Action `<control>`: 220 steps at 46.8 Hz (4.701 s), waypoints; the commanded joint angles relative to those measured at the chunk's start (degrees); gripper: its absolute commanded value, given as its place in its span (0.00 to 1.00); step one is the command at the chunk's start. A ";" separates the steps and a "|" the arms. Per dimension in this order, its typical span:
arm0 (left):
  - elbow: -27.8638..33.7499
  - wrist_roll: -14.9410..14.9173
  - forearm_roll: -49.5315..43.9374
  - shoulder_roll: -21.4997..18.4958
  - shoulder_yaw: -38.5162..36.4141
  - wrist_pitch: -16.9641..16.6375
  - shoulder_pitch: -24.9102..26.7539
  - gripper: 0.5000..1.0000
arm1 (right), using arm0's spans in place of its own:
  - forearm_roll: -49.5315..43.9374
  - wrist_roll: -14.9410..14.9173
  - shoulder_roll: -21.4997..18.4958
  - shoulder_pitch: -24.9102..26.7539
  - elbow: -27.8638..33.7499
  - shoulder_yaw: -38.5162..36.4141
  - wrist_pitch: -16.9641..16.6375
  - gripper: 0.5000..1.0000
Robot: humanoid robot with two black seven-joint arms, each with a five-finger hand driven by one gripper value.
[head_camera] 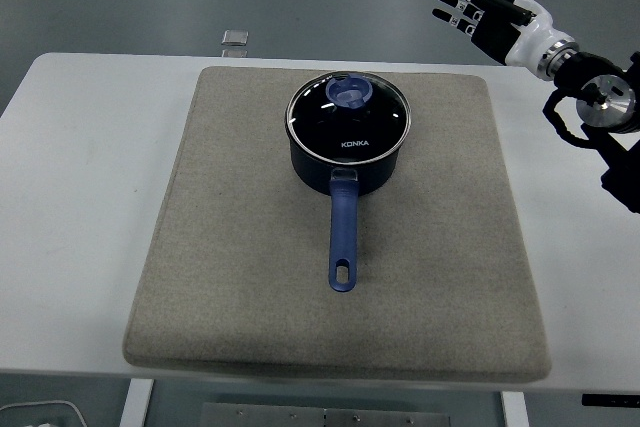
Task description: Lift the pot lid and place it to the right of the pot.
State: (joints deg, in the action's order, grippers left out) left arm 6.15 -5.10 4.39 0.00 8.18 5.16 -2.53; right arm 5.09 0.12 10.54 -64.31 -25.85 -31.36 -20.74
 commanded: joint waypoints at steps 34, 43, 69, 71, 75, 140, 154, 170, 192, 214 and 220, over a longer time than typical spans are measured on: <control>-0.35 0.00 0.01 0.00 -0.18 -0.06 0.16 1.00 | -1.66 0.05 0.00 -0.38 0.01 1.12 -1.05 0.83; -0.35 0.00 0.01 0.00 -0.18 -0.06 0.16 1.00 | -5.79 -0.03 0.18 -0.64 0.01 1.03 -1.67 0.83; -0.35 0.00 0.01 0.00 -0.18 -0.06 0.16 1.00 | -19.50 -0.03 2.64 -5.74 -1.22 5.33 -5.45 0.83; -0.35 0.00 0.01 0.00 -0.18 -0.06 0.16 1.00 | -20.12 -0.03 2.64 -6.35 -1.31 7.18 -5.45 0.83; -0.35 0.00 0.01 0.00 -0.18 -0.06 0.16 1.00 | -20.82 -0.56 2.64 -8.20 -1.75 10.87 -5.45 0.82; -0.35 0.00 0.01 0.00 -0.18 -0.06 0.16 1.00 | -59.05 -4.25 -1.66 -24.38 -17.92 39.00 -0.18 0.79; -0.35 0.00 0.01 0.00 -0.18 -0.06 0.16 1.00 | -59.06 -4.25 -1.66 -24.29 -17.92 39.18 0.00 0.62; -0.35 0.00 0.01 0.00 -0.18 -0.06 0.16 1.00 | -58.88 -4.25 -2.01 -24.46 -18.27 39.09 -0.09 0.59; -0.35 0.00 0.01 0.00 -0.18 -0.06 0.16 1.00 | -58.97 -4.16 -2.63 -24.37 -18.27 39.27 -0.53 0.53; -0.35 0.00 0.01 0.00 -0.18 -0.06 0.16 1.00 | -59.06 -4.08 -2.46 -24.73 -18.27 39.70 -0.79 0.15; -0.35 0.00 0.01 0.00 -0.18 -0.06 0.16 1.00 | -58.88 -4.08 -2.28 -24.90 -18.27 39.62 -0.88 0.04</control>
State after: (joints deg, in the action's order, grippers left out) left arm 5.80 -5.10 4.39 0.00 8.00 5.10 -2.37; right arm -53.96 -3.95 8.12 -89.11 -44.12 8.36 -21.62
